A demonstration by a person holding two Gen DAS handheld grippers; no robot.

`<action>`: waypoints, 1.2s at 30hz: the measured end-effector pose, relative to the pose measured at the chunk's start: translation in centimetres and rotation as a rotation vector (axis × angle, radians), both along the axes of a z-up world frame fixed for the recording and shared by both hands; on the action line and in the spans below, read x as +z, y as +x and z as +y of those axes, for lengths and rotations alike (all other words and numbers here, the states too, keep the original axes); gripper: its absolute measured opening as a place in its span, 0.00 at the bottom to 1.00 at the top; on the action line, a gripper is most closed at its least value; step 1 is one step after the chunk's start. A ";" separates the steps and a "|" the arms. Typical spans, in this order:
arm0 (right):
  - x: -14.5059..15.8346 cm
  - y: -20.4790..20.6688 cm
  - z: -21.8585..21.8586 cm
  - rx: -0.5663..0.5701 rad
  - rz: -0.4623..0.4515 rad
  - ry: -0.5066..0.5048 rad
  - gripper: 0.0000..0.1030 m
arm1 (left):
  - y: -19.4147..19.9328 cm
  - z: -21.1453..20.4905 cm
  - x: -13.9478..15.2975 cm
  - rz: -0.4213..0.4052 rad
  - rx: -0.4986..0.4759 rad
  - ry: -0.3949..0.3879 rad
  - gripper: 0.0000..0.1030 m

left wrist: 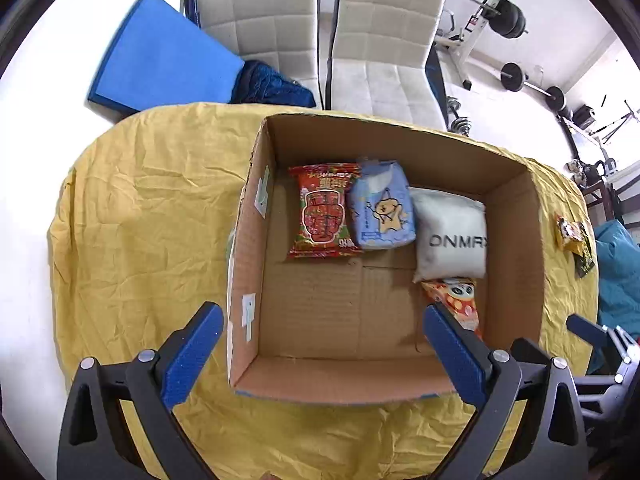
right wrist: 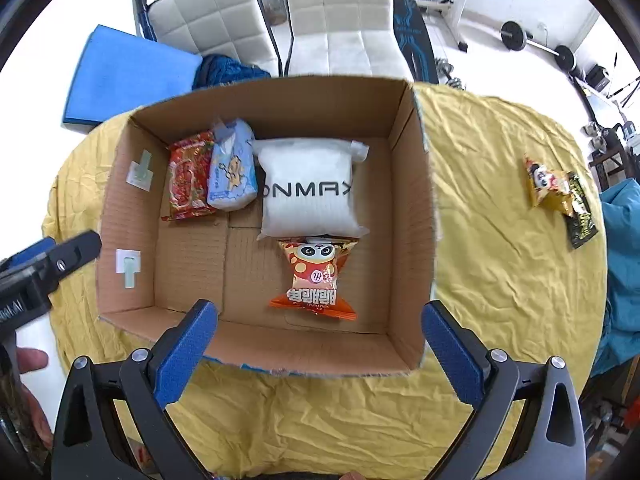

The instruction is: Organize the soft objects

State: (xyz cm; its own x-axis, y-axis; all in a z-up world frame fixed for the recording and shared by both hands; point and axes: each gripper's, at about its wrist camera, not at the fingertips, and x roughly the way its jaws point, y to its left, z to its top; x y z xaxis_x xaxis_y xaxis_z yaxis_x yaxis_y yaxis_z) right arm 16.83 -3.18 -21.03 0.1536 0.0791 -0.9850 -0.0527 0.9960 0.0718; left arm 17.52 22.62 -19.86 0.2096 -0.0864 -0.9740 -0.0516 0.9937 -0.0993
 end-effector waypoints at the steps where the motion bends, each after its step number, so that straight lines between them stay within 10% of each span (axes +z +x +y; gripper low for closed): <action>1: 0.8 -0.4 -0.1 0.002 -0.015 -0.001 1.00 | -0.5 -0.1 0.5 -0.011 -0.005 0.000 1.00; 23: 11.2 -7.8 -1.8 0.020 -0.151 0.062 1.00 | -8.8 -2.6 10.9 -0.211 -0.040 0.006 1.00; 36: 11.9 -8.5 -2.9 0.039 -0.155 0.114 1.00 | -10.8 -3.9 12.2 -0.213 -0.019 0.023 1.00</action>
State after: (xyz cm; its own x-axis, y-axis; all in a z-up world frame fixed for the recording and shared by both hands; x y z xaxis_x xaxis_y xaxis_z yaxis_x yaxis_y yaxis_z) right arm 8.35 -6.12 -9.13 0.2975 0.1977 -0.9340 -0.1106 0.9789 0.1719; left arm 6.75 18.76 -7.63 0.4096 -0.0703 -0.9095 -0.0130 0.9965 -0.0829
